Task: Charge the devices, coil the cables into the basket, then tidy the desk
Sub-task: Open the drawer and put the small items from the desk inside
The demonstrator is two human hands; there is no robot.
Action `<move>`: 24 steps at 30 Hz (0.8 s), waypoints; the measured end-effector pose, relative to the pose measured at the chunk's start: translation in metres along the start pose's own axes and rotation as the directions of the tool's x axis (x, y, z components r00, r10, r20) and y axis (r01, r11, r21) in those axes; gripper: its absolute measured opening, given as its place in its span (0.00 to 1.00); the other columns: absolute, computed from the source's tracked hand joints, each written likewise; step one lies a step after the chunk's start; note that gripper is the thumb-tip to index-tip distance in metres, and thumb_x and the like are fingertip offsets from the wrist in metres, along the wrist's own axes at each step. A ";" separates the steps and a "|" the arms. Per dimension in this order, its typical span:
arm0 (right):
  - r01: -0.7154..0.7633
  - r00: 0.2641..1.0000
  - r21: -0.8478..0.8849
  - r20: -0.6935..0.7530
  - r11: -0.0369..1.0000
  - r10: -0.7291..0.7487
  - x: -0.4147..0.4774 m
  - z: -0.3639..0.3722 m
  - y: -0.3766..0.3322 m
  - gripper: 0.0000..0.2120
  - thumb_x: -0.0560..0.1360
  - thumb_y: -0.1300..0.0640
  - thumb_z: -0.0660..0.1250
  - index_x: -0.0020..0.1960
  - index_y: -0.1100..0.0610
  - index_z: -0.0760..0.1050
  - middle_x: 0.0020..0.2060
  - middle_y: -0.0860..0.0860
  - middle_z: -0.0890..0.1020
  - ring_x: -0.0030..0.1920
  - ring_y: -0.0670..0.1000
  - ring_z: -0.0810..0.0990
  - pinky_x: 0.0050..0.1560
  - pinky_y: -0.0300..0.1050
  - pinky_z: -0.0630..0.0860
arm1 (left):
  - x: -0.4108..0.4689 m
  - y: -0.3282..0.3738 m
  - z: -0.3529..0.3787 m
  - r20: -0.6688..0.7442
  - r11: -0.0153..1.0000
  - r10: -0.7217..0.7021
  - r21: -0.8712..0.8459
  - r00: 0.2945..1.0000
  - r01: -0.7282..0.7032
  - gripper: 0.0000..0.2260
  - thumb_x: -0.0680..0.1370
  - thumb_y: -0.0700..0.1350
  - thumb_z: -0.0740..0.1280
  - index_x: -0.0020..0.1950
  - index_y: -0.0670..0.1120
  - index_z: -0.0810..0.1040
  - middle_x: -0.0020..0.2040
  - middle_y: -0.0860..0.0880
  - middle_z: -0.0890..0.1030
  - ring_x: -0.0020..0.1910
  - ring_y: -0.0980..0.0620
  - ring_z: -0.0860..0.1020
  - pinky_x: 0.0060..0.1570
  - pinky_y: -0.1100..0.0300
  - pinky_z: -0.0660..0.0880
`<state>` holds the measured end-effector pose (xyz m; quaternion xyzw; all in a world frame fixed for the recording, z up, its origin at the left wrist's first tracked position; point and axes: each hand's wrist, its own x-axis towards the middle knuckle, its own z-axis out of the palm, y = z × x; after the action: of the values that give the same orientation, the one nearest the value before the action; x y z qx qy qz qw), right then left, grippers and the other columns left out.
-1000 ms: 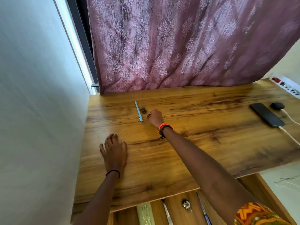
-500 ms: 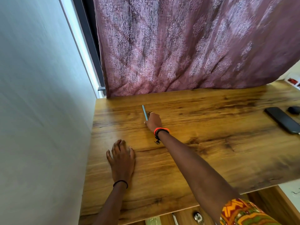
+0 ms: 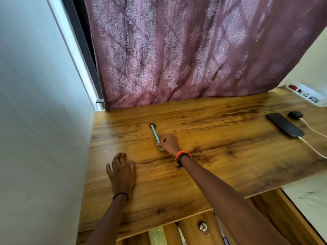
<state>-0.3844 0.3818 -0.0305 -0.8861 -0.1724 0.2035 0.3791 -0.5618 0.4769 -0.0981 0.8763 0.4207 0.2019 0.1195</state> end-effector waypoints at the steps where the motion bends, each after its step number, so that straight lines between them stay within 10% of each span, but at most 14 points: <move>1: -0.003 1.000 0.025 -0.005 1.000 0.003 -0.010 -0.008 0.008 0.08 0.67 0.59 0.74 0.37 0.60 0.76 0.40 0.58 0.83 0.43 0.53 0.81 0.39 0.41 0.72 | -0.002 0.002 0.000 0.002 1.000 0.007 -0.005 1.000 -0.007 0.16 0.77 0.48 0.62 0.63 0.44 0.72 0.63 0.45 0.73 0.61 0.44 0.73 0.67 0.43 0.61; 14: -0.018 0.999 0.050 0.029 0.999 0.016 -0.150 -0.109 0.107 0.10 0.67 0.54 0.75 0.37 0.55 0.75 0.35 0.54 0.82 0.31 0.46 0.79 0.36 0.36 0.77 | -0.045 0.013 0.005 0.104 0.994 0.100 -0.058 0.990 -0.094 0.15 0.79 0.47 0.59 0.64 0.42 0.70 0.65 0.43 0.70 0.64 0.43 0.70 0.68 0.44 0.60; 24: -0.088 0.874 0.034 0.483 0.996 0.061 -0.251 -0.181 0.177 0.06 0.69 0.56 0.74 0.42 0.58 0.80 0.33 0.49 0.82 0.31 0.43 0.80 0.35 0.36 0.75 | -0.079 0.035 0.007 0.198 0.990 0.141 -0.022 0.970 -0.139 0.16 0.79 0.48 0.58 0.63 0.41 0.68 0.66 0.41 0.68 0.66 0.41 0.66 0.67 0.44 0.59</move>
<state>-0.4843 0.0419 0.0095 -0.8030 -0.2213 0.4363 0.3404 -0.5790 0.3928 -0.1107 0.9192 0.3430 0.1226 0.1497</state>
